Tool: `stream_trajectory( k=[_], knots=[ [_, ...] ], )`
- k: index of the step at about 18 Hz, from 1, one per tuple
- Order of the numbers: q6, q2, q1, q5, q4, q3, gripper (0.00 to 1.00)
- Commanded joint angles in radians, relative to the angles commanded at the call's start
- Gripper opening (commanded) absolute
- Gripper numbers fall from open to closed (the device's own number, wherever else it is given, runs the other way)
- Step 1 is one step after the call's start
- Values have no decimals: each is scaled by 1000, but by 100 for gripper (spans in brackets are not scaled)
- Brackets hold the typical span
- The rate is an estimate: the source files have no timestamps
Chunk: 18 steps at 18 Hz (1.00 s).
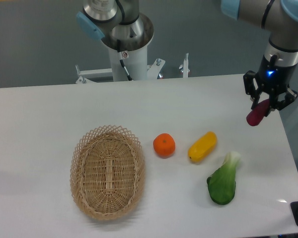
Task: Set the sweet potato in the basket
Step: 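Lift the held purple sweet potato with the gripper, then carry the sweet potato over the wicker basket and lower it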
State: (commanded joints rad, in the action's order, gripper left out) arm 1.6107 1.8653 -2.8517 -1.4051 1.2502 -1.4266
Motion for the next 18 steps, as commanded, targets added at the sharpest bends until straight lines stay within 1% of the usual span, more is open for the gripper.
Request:
stream_trajectory(
  k=[4,5,9,11,14,15,17,18],
  knots=[
    [-5,0,6,0,0,-6,25],
    [-24,-5,11,-2,2,-8,25],
    [-119,-6,77,-8,-3,-15,25],
    [-191,-8,116,-9,-3,-20,25],
    [-309,-24,176,-8,-8,-49,25],
    [-362,-28,204,-8,-18,-63,25],
    [-478,-37,261,-15,-63,-107,25],
    [-515,-38,290,-38,-92,-132,25]
  ],
)
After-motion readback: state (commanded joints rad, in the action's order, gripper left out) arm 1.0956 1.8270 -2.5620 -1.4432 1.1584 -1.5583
